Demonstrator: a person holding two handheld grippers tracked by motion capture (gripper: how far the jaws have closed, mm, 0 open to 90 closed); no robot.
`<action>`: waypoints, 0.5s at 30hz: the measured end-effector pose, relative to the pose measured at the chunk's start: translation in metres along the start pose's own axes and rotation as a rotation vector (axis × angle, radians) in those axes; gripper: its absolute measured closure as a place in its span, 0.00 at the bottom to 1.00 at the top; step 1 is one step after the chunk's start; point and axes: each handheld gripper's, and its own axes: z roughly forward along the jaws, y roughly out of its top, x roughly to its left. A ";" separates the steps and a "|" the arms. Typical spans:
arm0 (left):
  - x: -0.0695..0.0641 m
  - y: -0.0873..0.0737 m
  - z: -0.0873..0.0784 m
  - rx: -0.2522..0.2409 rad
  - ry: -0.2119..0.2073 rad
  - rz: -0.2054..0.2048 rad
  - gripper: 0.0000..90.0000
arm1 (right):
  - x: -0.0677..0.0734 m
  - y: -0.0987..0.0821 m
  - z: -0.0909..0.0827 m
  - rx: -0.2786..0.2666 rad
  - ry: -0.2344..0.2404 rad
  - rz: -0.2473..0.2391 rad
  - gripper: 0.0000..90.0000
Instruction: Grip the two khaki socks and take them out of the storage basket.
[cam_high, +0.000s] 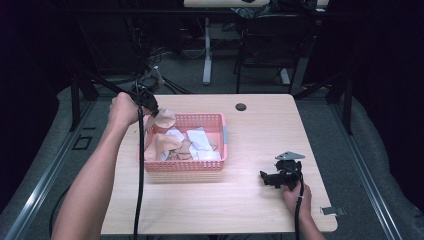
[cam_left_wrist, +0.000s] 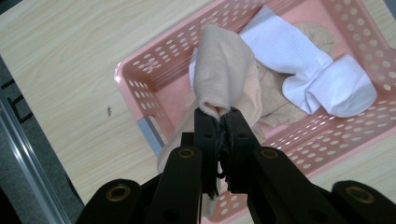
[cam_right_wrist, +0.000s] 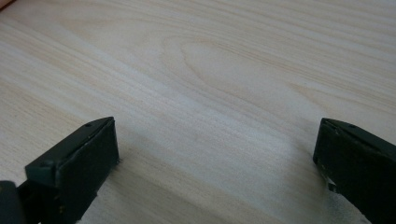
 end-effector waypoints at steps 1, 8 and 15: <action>0.001 0.000 -0.001 -0.004 0.001 -0.001 0.95 | 0.000 0.000 0.000 0.000 0.000 0.000 0.00; 0.010 -0.006 -0.016 -0.013 0.019 -0.018 0.95 | 0.000 0.000 0.000 0.000 0.000 0.000 0.00; 0.024 -0.018 -0.025 -0.012 0.031 -0.050 0.95 | 0.000 0.000 0.000 0.000 0.000 0.000 0.00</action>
